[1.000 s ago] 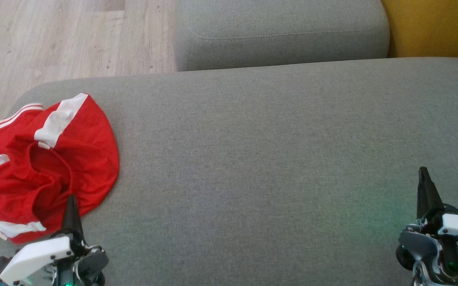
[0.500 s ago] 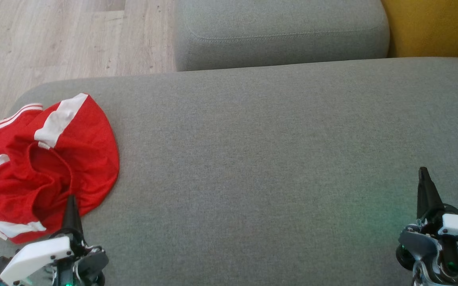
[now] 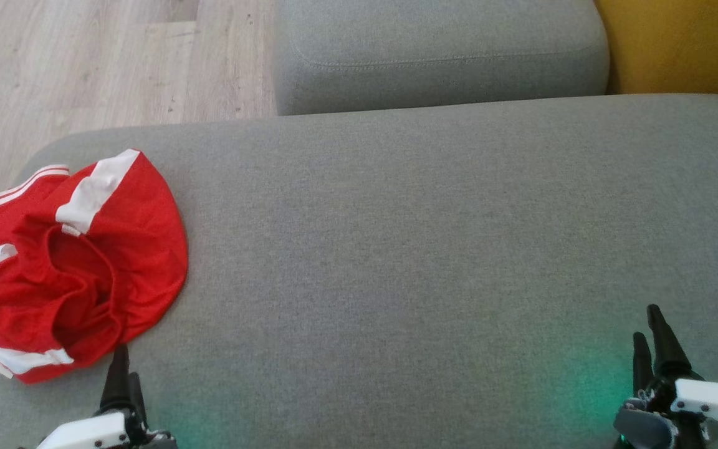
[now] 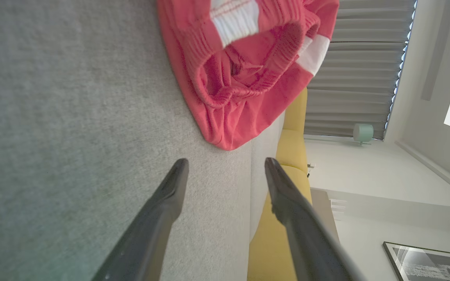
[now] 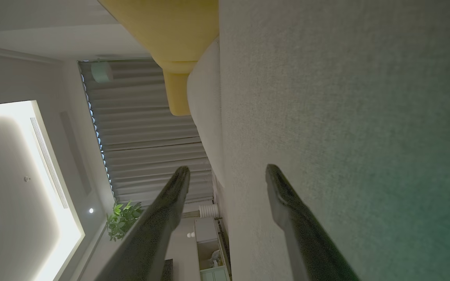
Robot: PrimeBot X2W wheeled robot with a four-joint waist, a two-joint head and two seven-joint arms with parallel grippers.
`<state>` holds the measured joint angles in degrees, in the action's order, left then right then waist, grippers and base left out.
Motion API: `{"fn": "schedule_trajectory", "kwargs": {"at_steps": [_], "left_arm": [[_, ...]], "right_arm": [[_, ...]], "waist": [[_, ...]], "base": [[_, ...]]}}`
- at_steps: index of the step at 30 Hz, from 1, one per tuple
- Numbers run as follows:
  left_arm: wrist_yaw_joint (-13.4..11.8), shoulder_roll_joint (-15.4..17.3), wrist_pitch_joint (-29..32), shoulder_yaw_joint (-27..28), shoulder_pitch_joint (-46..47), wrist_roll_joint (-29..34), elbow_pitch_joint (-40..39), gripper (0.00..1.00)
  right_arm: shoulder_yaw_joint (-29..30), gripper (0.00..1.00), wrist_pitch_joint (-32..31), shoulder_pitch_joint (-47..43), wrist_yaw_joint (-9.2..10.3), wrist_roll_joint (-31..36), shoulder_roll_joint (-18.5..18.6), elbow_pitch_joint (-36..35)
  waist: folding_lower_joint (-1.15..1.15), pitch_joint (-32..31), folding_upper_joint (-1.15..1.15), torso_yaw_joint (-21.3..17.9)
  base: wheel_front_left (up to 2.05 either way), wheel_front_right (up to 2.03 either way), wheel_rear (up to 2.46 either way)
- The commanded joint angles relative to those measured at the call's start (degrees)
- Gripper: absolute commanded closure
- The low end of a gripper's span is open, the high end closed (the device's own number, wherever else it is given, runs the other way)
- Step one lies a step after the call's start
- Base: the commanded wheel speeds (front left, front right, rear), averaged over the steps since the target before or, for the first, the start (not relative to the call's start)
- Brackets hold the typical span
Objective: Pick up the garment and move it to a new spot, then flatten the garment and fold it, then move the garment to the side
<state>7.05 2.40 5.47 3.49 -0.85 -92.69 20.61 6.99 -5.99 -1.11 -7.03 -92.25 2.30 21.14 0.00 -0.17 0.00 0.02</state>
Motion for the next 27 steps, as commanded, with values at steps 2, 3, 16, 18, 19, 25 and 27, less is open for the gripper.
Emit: {"fn": "schedule_trajectory", "kwargs": {"at_steps": [2, 3, 16, 18, 19, 25, 27], "left_arm": [[0.02, 0.18, -0.53, -0.45, 2.47, 1.29, -2.01, 0.00], [0.01, 0.18, -0.69, -0.49, 2.44, 1.73, -2.11, 0.00], [-1.64, 0.22, -2.88, -2.44, 1.55, 11.84, -5.15, 0.00], [-2.03, 0.22, -3.21, -2.91, 1.34, 13.64, -5.45, 0.00], [-2.28, 0.22, -3.38, -3.11, 1.25, 14.38, -5.60, 0.00], [-3.20, 0.24, -4.39, -4.36, 0.77, 18.98, -6.23, 0.00], [-3.45, 0.24, -4.73, -4.78, 0.69, 20.58, -6.53, 0.00]], "right_arm": [[-0.96, 0.00, 0.88, 2.54, -0.02, 0.60, 0.25, -2.22], [-1.24, 0.00, 1.09, 2.54, -0.03, 0.93, 0.29, -2.21], [-3.14, 0.00, 3.31, 1.97, -0.08, 12.39, 0.24, -2.70], [-3.23, 0.00, 3.65, 1.70, -0.08, 14.43, 0.23, -2.75], [-3.35, 0.00, 3.82, 1.59, -0.09, 15.34, 0.23, -2.83], [-4.46, 0.00, 4.83, 1.16, -0.11, 20.30, 0.25, -3.25], [-5.13, 0.00, 5.17, 1.07, -0.12, 21.86, 0.26, -3.41]], "waist": [[0.00, -0.20, 0.00, 0.03], [0.00, -0.29, 0.00, 0.04], [0.00, -1.46, 0.00, 0.21], [0.00, -1.72, 0.00, 0.27], [0.00, -1.84, 0.00, 0.29], [0.00, -2.57, 0.00, 0.37], [0.00, -2.79, 0.00, 0.39]], "base": [[0.00, 0.00, 0.00], [0.00, 0.00, 0.00], [0.00, 0.00, 0.00], [0.00, 0.00, 0.00], [0.00, 0.00, 0.00], [0.00, 0.00, 0.00], [0.00, 0.00, 0.00]]}}
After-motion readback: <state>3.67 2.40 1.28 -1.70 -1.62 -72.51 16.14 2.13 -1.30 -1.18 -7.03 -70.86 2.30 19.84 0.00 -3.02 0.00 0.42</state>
